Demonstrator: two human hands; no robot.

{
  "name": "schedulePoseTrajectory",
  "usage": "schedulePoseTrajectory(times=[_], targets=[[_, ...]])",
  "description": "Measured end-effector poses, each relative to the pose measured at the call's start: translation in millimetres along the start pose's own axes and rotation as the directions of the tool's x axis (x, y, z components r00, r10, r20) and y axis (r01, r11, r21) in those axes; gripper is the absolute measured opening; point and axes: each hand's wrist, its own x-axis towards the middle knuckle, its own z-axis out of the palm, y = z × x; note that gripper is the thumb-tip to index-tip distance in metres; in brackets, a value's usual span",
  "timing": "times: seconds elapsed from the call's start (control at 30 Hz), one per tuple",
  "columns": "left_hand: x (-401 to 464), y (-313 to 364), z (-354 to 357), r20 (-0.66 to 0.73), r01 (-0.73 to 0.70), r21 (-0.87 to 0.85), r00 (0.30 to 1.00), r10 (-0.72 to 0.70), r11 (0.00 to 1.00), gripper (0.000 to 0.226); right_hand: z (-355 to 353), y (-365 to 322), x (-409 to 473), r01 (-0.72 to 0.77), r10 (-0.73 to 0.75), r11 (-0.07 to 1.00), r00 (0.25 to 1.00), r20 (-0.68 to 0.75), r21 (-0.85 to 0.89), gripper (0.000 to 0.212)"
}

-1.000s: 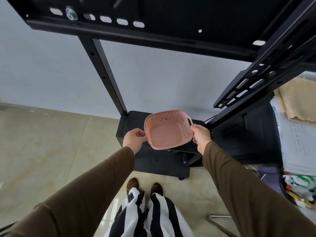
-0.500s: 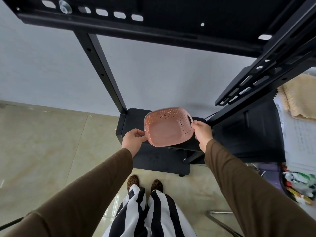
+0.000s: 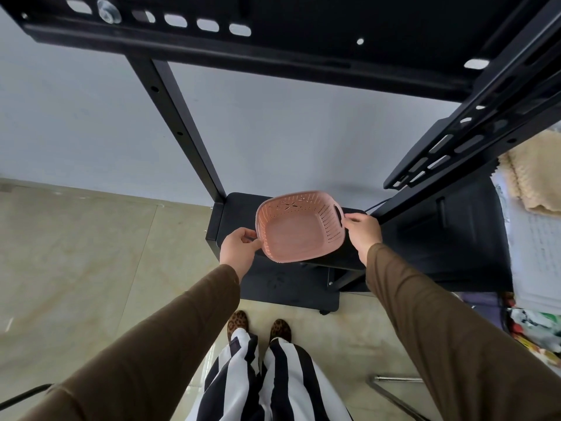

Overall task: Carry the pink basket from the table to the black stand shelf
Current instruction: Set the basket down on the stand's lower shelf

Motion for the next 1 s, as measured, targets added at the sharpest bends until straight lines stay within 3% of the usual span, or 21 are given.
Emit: schedulePoseTrajectory(times=[0.4, 1.0], targets=[[16.9, 20.6, -7.9, -0.036, -0.064, 0.036, 0.997, 0.065, 0.997, 0.005, -6.3, 12.7, -18.0, -0.032, 0.032, 0.996, 0.999, 0.002, 0.079, 0.017], [23.4, 31.0, -5.6, 0.002, -0.080, 0.124, 0.997, 0.080, 0.989, 0.003, -4.2, 19.1, -26.1, -0.081, 0.081, 0.993, 0.997, 0.002, 0.085, 0.022]])
